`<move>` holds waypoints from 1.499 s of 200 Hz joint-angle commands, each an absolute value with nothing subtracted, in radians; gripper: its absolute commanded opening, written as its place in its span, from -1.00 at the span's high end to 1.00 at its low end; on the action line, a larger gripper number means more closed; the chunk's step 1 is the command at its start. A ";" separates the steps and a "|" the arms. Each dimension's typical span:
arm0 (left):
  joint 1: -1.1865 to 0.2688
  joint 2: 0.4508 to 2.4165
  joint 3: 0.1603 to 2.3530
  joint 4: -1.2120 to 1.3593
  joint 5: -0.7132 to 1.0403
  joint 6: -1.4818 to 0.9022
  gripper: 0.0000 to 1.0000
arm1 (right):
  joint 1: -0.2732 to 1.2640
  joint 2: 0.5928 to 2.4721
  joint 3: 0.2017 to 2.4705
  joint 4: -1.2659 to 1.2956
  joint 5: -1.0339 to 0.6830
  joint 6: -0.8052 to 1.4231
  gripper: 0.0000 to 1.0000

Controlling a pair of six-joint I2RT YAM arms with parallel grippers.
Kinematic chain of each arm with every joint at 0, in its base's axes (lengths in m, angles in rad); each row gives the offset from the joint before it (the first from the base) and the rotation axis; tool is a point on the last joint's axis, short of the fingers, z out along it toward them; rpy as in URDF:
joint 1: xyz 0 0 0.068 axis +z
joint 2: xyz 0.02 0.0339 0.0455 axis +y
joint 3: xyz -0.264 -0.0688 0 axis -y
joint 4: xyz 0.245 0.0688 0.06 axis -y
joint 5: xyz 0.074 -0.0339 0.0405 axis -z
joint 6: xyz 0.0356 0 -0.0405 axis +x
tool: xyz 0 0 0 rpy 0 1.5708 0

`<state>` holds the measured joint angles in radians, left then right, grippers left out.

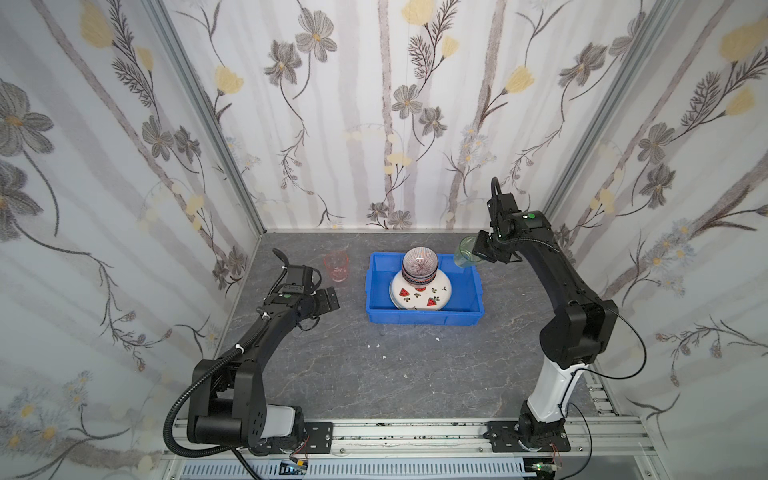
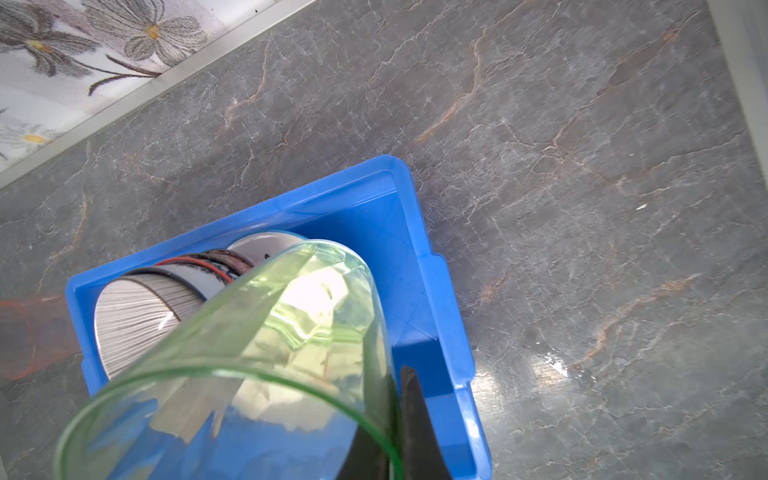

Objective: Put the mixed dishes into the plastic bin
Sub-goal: 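Lift the green glass and carry it over the bin with the right gripper, then lower the green glass into the bin beside the plates with the right gripper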

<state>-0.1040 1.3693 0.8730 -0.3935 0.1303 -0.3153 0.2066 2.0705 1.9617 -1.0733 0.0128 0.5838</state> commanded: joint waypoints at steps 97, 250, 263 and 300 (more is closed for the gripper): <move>-0.104 1.370 0.883 -0.391 0.118 -0.310 -1.00 | 0.224 2.211 1.978 -1.007 0.077 0.805 1.00; -0.105 1.368 0.887 -0.393 0.117 -0.311 -1.00 | 0.235 2.273 1.927 -0.962 0.108 0.939 1.00; -0.104 1.370 0.887 -0.393 0.118 -0.311 -1.00 | 0.238 2.281 1.926 -0.958 0.109 0.947 1.00; -0.103 1.372 0.888 -0.393 0.118 -0.311 -1.00 | 0.244 2.299 1.925 -0.950 0.106 0.971 1.00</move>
<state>-0.1040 1.3701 0.8795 -0.3943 0.1246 -0.3153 0.2413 2.2879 1.9244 -0.9951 0.0875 0.9279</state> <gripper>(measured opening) 0.997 0.059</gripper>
